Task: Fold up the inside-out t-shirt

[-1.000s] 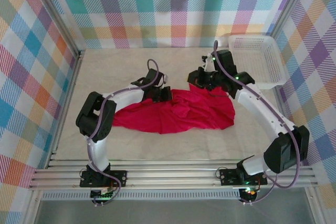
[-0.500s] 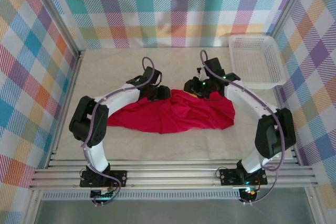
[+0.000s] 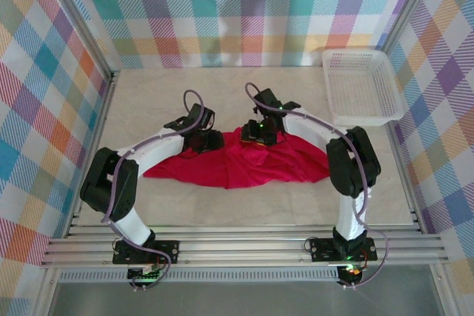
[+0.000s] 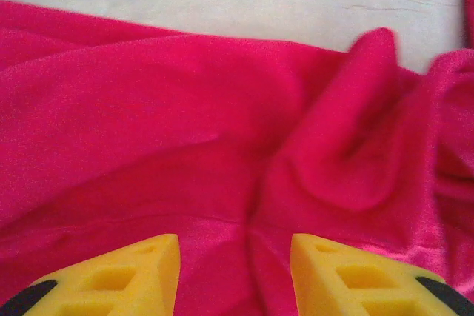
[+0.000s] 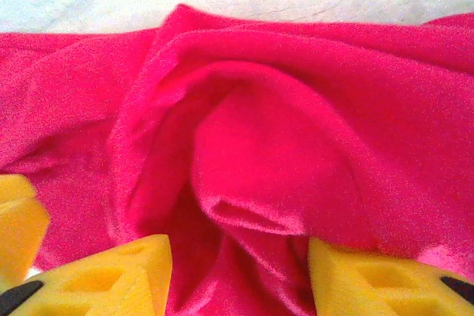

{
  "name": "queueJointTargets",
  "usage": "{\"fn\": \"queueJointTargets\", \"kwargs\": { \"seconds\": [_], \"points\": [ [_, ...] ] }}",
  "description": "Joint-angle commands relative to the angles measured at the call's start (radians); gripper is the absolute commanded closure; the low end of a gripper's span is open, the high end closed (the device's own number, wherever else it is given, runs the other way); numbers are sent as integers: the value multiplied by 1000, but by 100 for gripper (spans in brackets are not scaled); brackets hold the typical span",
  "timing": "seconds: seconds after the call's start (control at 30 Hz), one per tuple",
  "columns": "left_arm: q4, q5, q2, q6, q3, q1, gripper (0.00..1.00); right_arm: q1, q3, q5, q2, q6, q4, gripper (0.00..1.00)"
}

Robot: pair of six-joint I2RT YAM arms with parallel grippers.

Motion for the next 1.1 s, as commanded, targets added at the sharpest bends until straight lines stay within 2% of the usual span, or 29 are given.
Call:
{"fn": "queueJointTargets", "kwargs": {
  "seconds": [0.0, 0.13, 0.17, 0.2, 0.5, 0.67, 0.77, 0.83, 0.87, 0.93, 1.0, 1.07],
  "points": [
    [56, 13, 19, -28, -45, 50, 57, 6, 54, 55, 38, -25, -39, 55],
    [73, 26, 55, -34, -94, 105, 59, 1, 125, 83, 29, -57, -97, 92],
    [72, 23, 58, -36, -107, 117, 60, -1, 144, 84, 16, -69, -120, 98],
    [72, 23, 59, -40, -122, 135, 60, -4, 163, 85, -6, -84, -147, 100],
    [31, 24, 92, -41, -173, 287, 62, -90, 296, -56, -308, -184, -370, 100],
    [25, 24, 107, -36, -185, 327, 65, -148, 318, -59, -464, -193, -389, 100],
    [27, 29, 106, -35, -187, 332, 66, -157, 203, -40, -546, -175, -314, 100],
    [31, 32, 96, -39, -184, 333, 67, -156, 49, -93, -586, -143, -204, 91],
    [31, 32, 90, -40, -182, 333, 67, -156, -26, -140, -600, -126, -144, 91],
    [23, 27, 78, -39, -176, 333, 67, -156, -156, -189, -602, -75, -69, 86],
    [14, 26, 64, -36, -167, 332, 67, -156, -229, -210, -579, -51, -41, 84],
    [5, 26, 47, -31, -159, 331, 68, -156, -272, -168, -555, -41, -38, 84]
  ]
}}
